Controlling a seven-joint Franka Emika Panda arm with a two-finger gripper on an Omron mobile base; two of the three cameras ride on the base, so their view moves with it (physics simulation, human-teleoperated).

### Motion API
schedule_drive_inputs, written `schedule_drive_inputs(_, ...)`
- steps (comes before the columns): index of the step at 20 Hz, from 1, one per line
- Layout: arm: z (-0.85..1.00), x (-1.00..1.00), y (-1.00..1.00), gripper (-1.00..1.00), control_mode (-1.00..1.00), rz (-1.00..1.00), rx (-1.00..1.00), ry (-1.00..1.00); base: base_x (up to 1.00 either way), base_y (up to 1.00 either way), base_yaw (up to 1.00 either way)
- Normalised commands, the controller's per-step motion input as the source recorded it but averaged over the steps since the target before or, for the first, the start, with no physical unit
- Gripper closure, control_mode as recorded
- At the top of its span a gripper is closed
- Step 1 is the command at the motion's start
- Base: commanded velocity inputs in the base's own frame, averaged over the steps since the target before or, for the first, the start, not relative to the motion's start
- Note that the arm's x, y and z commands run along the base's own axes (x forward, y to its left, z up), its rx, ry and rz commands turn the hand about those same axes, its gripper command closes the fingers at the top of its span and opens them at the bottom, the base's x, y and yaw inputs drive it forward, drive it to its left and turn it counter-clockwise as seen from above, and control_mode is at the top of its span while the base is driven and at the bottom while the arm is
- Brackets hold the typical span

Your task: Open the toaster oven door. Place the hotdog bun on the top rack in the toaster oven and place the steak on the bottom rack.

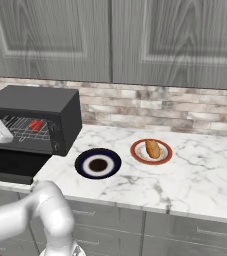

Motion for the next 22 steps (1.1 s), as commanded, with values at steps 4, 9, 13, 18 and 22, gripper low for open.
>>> schedule_drive_inputs(4,-0.47,-0.65,0.10,1.00,-1.00,-0.09,-0.06,0.16,0.00,0.00,0.00)
schedule_drive_inputs(9,-0.47,-0.65,0.10,1.00,-1.00,-0.10,-0.08,0.17,0.00,0.00,0.00)
schedule_drive_inputs(13,-0.48,-0.69,0.09,1.00,-1.00,-0.11,-0.10,0.16,0.00,0.00,0.00)
schedule_drive_inputs(18,-0.49,-0.68,0.10,1.00,-1.00,-0.12,-0.12,0.19,0.00,0.00,0.00)
schedule_drive_inputs(22,-0.48,-0.67,0.10,1.00,-1.00,-0.13,-0.12,0.18,0.00,0.00,0.00)
